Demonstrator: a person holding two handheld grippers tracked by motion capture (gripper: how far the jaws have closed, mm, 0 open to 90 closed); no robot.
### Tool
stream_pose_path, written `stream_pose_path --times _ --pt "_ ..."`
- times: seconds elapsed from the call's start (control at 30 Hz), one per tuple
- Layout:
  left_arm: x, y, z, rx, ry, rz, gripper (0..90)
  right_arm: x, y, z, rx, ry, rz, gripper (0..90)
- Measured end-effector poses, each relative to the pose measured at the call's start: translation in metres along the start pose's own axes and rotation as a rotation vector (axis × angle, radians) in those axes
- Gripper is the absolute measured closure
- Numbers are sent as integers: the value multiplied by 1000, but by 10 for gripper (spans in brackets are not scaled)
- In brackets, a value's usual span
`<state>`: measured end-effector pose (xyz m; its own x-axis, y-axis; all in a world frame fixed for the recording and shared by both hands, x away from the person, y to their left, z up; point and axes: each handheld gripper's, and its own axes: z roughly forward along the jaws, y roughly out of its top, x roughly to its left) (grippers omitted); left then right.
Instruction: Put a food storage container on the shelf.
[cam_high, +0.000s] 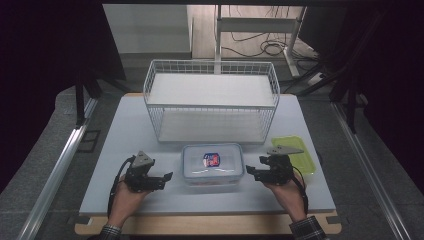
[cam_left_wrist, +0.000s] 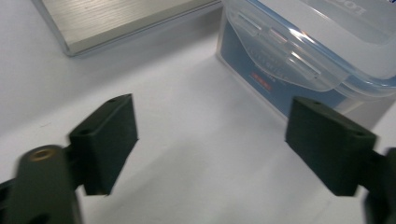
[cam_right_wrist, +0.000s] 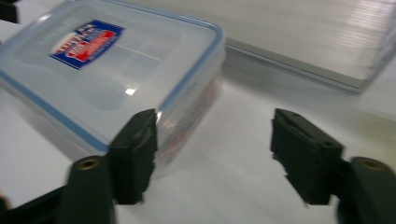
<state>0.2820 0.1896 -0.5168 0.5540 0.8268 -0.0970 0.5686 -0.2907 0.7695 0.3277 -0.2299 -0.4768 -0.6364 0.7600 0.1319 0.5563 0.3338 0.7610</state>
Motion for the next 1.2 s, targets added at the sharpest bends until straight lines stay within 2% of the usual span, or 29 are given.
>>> stream_pose_path --times 0.13,0.23,0.3,0.33,0.43,0.57,0.63,0.73,0.77,0.87,0.93,1.0,1.03,1.1,1.2 --pt "0 2 1 -16 -43 16 119 1 3 2 -1 34 -14 196" --pt "1 4 2 -31 -79 -6 122 4 5 5 -7 62 -38 146" --pt "1 8 2 -24 -83 -17 137 6 7 8 4 75 -64 126" --pt "-1 10 2 -18 -87 -10 137 6 8 9 7 78 -69 121" --pt "-6 18 2 -6 -89 -6 129 6 11 16 5 109 -57 108" --pt "-10 30 6 0 -132 -32 84 8 19 27 35 121 -36 79" --pt "-10 36 11 11 -134 -29 48 9 24 34 51 147 -26 39" --pt "-10 43 20 15 -198 -49 22 13 30 42 67 153 -22 22" --pt "-11 45 24 21 -219 -56 20 15 32 47 88 166 -20 18" --pt "-14 49 36 50 -244 -54 19 16 33 53 109 167 -25 9" --pt "-15 49 44 66 -272 -66 18 14 32 56 115 174 0 6" --pt "-13 49 50 65 -319 -101 10 11 32 58 130 194 32 10" --pt "-12 49 54 64 -342 -117 0 9 32 60 144 222 59 11" --pt "-12 49 59 71 -376 -133 0 8 31 61 148 234 72 11" --pt "-13 49 60 69 -383 -149 0 4 31 65 161 276 111 22"
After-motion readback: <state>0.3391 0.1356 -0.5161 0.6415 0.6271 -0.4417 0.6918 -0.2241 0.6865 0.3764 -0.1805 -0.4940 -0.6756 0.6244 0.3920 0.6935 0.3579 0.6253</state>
